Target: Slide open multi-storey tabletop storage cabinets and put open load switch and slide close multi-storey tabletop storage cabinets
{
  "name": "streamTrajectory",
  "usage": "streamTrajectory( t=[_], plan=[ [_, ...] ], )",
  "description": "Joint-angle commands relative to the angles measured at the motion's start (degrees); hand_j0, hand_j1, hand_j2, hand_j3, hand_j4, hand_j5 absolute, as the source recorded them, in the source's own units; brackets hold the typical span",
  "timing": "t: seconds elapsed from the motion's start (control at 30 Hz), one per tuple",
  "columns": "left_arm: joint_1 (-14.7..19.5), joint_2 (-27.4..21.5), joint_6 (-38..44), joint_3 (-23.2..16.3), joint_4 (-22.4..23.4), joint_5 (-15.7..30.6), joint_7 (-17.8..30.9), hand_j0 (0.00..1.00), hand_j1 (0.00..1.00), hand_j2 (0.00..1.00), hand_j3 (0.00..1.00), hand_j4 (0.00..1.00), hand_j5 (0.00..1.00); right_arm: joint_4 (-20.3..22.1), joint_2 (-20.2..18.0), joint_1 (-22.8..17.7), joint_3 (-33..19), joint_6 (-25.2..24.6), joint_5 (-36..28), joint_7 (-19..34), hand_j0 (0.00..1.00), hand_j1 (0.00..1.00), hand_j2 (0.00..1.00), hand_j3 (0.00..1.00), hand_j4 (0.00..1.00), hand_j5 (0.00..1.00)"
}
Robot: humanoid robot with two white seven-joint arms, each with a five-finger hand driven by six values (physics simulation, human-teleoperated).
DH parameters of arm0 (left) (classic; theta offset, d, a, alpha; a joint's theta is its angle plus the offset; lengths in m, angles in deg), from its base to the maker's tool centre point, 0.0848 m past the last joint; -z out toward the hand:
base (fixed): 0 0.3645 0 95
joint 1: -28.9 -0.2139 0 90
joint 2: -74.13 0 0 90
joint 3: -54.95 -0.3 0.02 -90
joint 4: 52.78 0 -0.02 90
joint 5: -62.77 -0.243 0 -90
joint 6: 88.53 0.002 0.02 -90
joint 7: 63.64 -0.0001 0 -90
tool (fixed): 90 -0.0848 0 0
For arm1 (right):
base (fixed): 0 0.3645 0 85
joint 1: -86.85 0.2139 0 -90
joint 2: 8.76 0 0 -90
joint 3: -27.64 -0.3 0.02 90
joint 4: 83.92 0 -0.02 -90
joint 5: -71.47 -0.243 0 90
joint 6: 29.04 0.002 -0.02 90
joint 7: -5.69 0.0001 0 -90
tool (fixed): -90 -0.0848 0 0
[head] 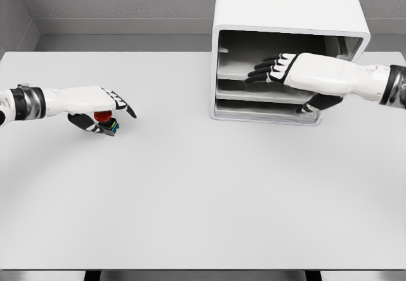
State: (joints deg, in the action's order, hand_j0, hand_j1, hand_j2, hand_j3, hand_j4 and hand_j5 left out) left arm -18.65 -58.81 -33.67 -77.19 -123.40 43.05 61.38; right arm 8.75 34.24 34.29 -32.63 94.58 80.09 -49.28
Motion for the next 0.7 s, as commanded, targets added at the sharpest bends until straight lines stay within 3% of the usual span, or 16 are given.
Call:
streamTrajectory(
  t=[0.0,0.27,0.33,0.43,0.47,0.67],
  plan=[
    [0.00,-0.48,0.14,0.04,-0.31,0.39,-0.02,0.73,0.73,0.73,0.73,0.73,0.73,-1.00,0.86,0.00,1.21,-2.07,-0.27,-0.03,1.00,1.00,1.00,1.00,1.00,1.00],
    [-0.09,-0.66,0.14,0.04,-0.75,0.47,-0.02,0.72,0.72,0.72,0.72,0.72,0.72,-2.31,1.92,1.14,2.70,-6.90,-0.09,-0.03,1.00,1.00,1.00,1.00,1.00,1.00],
    [-0.09,-0.75,0.14,0.04,-0.75,0.38,-0.02,0.64,0.64,0.64,0.64,0.64,0.64,-4.25,3.58,3.16,4.90,-7.00,0.00,-0.03,1.00,1.00,1.00,1.00,1.00,1.00],
    [-0.09,-0.92,0.14,0.04,-0.75,0.38,-0.02,0.60,0.60,0.60,0.60,0.60,0.60,-5.21,4.38,4.13,6.92,-7.08,0.00,-0.03,1.00,1.00,1.00,1.00,1.00,1.00],
    [-0.09,-1.54,0.14,-0.05,-0.84,0.47,-0.02,0.54,0.54,0.54,0.54,0.54,0.54,-5.48,4.82,4.40,7.01,-7.08,0.00,-0.03,1.00,1.00,1.00,1.00,1.00,1.00],
    [-0.09,-1.98,0.14,-0.05,-1.89,0.47,-0.02,0.43,0.43,0.43,0.43,0.43,0.43,-10.57,6.39,6.06,7.45,-8.66,0.00,-0.03,1.00,1.00,1.00,1.00,1.00,1.00]
  ],
)
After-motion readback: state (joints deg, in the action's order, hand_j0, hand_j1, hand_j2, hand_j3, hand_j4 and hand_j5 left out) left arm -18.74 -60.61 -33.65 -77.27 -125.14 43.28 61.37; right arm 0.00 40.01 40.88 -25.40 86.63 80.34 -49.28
